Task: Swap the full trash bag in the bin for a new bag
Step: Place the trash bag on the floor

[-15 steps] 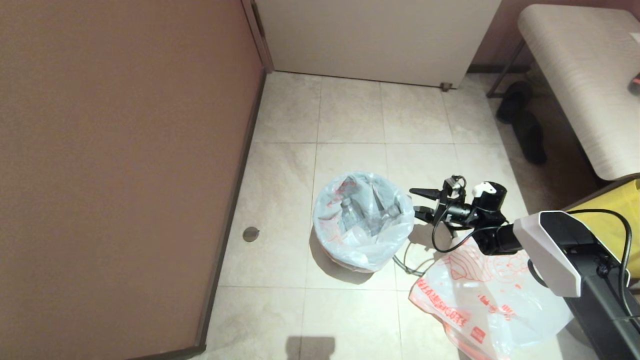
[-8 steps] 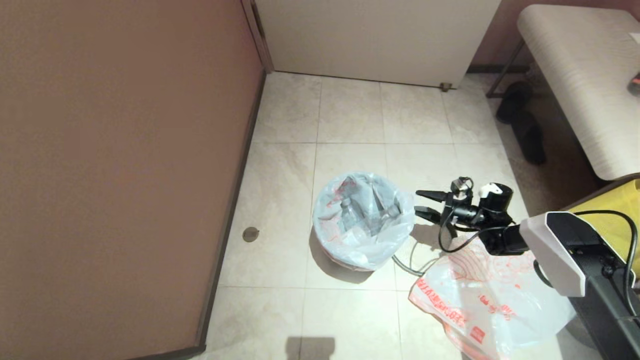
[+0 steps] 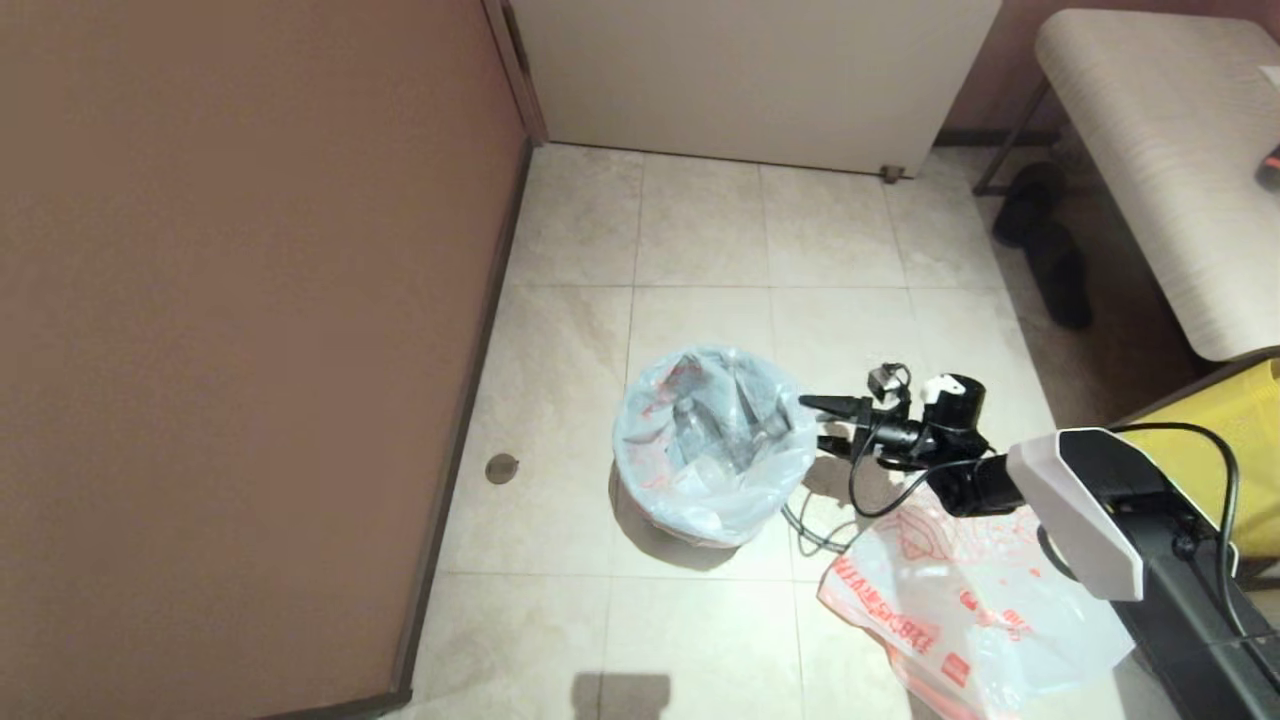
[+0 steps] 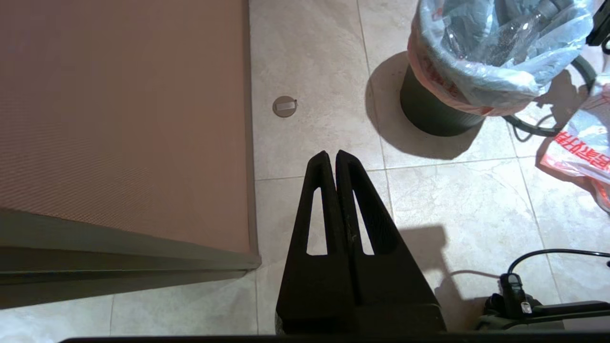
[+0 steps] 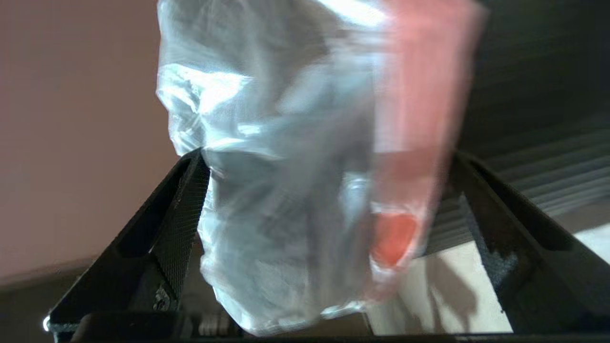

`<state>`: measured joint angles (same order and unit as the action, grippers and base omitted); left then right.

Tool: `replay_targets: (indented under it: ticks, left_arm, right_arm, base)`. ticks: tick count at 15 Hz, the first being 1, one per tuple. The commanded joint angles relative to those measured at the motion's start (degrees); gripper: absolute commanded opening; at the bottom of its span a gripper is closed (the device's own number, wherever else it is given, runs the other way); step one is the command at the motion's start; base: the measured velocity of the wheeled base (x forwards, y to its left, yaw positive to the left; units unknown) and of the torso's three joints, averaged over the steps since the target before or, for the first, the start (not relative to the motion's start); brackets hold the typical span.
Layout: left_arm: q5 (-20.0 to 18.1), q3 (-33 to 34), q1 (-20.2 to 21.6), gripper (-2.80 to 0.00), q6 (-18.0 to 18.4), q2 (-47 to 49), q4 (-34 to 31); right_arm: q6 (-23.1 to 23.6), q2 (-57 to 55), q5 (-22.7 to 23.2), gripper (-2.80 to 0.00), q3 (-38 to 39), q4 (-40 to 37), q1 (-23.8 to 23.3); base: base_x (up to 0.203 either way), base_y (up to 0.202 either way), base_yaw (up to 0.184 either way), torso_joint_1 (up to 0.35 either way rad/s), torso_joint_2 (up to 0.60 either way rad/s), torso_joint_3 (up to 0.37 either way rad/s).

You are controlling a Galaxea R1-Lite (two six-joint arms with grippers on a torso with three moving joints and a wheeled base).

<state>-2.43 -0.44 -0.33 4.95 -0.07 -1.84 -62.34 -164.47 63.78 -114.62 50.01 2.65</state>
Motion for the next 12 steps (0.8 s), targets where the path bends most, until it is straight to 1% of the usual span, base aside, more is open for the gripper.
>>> replay_targets:
  ticks: [1,3,8,12]
  left_arm:
    - [0.0,0.0,0.0,-2.8,0.0,0.1,0.0]
    - [0.0,0.0,0.1,-2.8,0.0,0.1,0.0]
    - [0.0,0.0,0.0,-2.8,0.0,0.1,0.0]
    - [0.0,0.0,0.1,-2.8,0.0,0.1,0.0]
  right_arm:
    - [-0.4,0.8,0.4,0.0,0.2,1.2,-0.1]
    - [-2.2,1.4,0.6,0.0,0.3,3.7,-0.1]
    - [-9.3,2.5,1.1,0.0,1.6,11.8,0.2]
    - [-9.4,2.6,1.0,0.0,1.6,11.9,-0.5]
  base:
    - [0.0,0.0,0.0,0.0,0.0,0.0]
    - [0.0,0.0,0.0,0.0,0.0,0.0]
    - [0.0,0.0,0.0,0.0,0.0,0.0]
    - [0.0,0.0,0.0,0.0,0.0,0.0]
